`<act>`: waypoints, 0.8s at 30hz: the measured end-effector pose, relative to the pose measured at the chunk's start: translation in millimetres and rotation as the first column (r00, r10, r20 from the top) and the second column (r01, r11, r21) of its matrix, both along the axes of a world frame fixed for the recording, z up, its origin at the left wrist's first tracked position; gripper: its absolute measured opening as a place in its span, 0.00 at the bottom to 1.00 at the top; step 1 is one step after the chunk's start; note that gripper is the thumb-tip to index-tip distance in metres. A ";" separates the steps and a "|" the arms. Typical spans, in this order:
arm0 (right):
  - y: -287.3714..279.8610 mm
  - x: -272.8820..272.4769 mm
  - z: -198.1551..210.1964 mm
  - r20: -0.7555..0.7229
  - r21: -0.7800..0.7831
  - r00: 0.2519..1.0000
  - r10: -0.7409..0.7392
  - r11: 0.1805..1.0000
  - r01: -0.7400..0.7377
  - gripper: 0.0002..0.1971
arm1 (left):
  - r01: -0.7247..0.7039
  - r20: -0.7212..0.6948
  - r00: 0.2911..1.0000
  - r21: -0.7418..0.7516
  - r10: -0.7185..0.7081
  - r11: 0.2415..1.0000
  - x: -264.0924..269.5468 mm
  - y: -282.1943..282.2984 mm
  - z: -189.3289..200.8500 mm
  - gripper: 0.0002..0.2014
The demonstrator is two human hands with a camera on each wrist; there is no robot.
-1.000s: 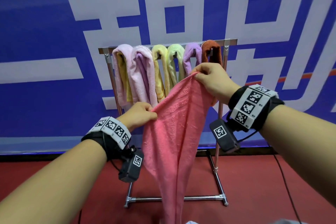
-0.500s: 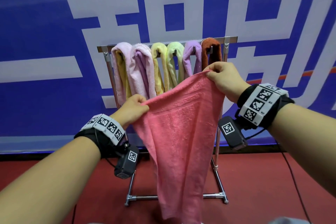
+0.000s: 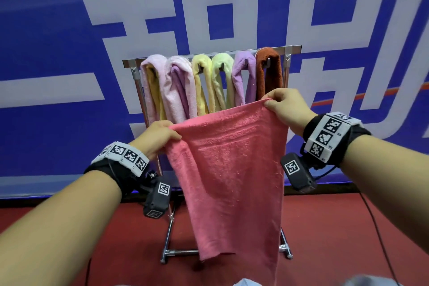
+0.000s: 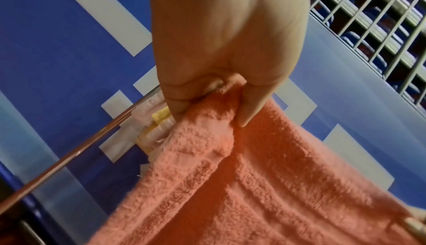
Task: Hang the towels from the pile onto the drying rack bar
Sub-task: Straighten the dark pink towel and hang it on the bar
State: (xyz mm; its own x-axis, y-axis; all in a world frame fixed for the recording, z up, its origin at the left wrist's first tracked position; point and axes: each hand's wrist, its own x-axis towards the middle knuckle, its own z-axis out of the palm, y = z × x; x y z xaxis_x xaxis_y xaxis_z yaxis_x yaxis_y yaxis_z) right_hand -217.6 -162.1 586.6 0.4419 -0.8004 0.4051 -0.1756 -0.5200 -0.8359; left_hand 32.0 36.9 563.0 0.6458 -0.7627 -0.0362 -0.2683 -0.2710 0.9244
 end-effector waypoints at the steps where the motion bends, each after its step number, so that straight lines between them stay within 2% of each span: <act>1: -0.2 0.0 -0.3 -0.004 0.000 1.000 0.006 1.000 -0.006 0.11 | 0.001 -0.041 0.999 -0.030 -0.002 1.000 -0.3 -0.4 1.5 0.12; 5: -3.6 -1.6 -0.7 -0.004 -0.001 1.000 -0.003 1.000 0.003 0.12 | -0.004 -0.168 0.986 -0.125 -0.017 0.992 0.4 -1.9 5.0 0.16; 7: -5.7 -2.8 -2.4 0.005 -0.005 1.000 -0.019 1.000 0.019 0.13 | -0.007 -0.171 0.985 -0.130 -0.015 0.992 0.3 -1.5 6.3 0.20; 9: -7.1 -4.0 -4.4 0.006 -0.005 1.000 -0.022 1.000 0.022 0.13 | -0.010 -0.145 0.989 -0.146 -0.011 0.989 2.4 -2.0 5.7 0.19; 12: -8.1 -5.4 -7.3 -0.018 -0.029 1.000 -0.023 0.999 0.023 0.13 | 0.006 0.020 1.000 -0.110 -0.004 0.994 -0.7 -0.7 4.8 0.05; 14: -9.3 -5.7 -8.2 -0.037 -0.049 0.999 -0.035 0.998 0.033 0.13 | 0.032 0.196 0.980 -0.046 -0.022 0.998 -1.1 0.0 2.9 0.05; 17: -12.8 -6.4 -10.6 -0.080 -0.050 0.994 -0.069 0.997 0.065 0.13 | 0.018 0.423 0.906 0.005 -0.019 1.000 -1.1 2.5 -0.3 0.03; 21: -13.6 -7.4 -15.2 -0.180 -0.061 0.980 -0.081 0.996 0.071 0.09 | -0.038 0.512 0.859 0.020 0.022 0.999 3.3 0.6 -8.0 0.06; 24: -8.3 -7.3 -17.8 -0.244 -0.006 0.969 -0.036 0.999 0.036 0.08 | 0.030 0.467 0.882 0.093 -0.070 0.995 0.9 -3.1 -12.6 0.07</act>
State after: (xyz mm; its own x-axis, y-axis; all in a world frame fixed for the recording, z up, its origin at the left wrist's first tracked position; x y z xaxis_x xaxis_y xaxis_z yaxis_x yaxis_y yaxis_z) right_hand -224.9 -170.3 568.8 0.4987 -0.8169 0.2899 -0.3930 -0.5112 -0.7644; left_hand 33.0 33.9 550.4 0.5634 -0.8020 0.1987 -0.6801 -0.3136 0.6627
